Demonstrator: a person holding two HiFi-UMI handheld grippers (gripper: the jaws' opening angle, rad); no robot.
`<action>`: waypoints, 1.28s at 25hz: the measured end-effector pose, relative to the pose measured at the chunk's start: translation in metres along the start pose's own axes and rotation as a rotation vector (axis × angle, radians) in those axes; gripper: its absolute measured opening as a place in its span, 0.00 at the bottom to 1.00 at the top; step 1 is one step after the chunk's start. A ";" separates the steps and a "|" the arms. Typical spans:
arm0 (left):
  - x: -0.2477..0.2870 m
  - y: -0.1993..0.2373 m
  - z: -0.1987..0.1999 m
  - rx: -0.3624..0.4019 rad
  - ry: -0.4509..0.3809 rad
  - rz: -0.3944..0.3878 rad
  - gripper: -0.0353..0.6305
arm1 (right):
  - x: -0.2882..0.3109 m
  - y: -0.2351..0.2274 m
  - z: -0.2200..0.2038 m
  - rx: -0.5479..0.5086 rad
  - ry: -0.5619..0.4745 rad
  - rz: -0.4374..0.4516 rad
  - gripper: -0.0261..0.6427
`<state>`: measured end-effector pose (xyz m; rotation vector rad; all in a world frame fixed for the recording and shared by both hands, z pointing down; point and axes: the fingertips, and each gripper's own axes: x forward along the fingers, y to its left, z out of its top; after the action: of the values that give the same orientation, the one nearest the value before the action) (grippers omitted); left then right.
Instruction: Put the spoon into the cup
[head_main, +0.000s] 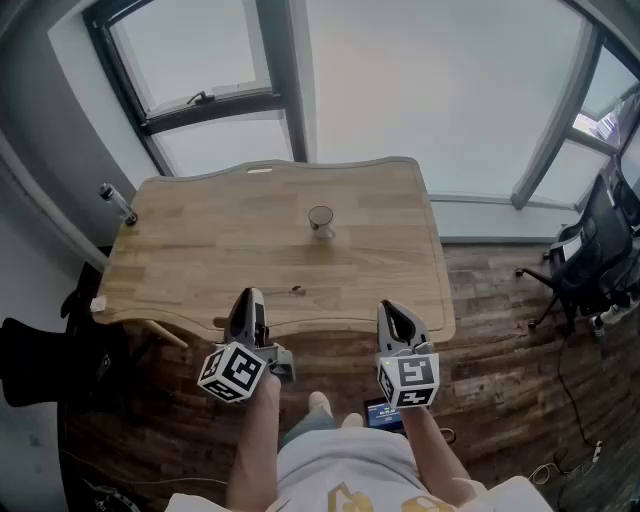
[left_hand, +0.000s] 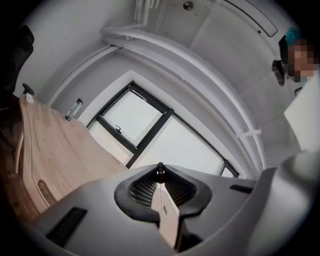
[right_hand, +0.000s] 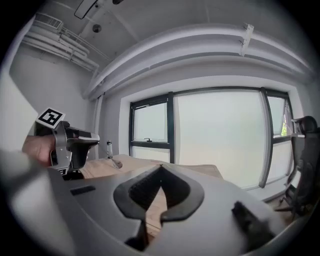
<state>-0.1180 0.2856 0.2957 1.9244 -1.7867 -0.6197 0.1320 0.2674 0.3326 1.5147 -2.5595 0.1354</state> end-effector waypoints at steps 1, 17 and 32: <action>-0.002 0.000 0.000 0.002 0.002 -0.002 0.13 | -0.001 0.001 0.000 -0.001 0.002 -0.002 0.08; -0.021 0.014 0.006 -0.006 -0.006 0.032 0.13 | -0.003 0.019 -0.002 0.000 0.007 0.029 0.08; -0.015 0.009 0.008 0.009 -0.020 0.047 0.13 | 0.002 0.004 -0.012 0.024 0.019 0.028 0.08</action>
<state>-0.1311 0.2996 0.2946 1.8824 -1.8446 -0.6181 0.1285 0.2700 0.3443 1.4794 -2.5735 0.1846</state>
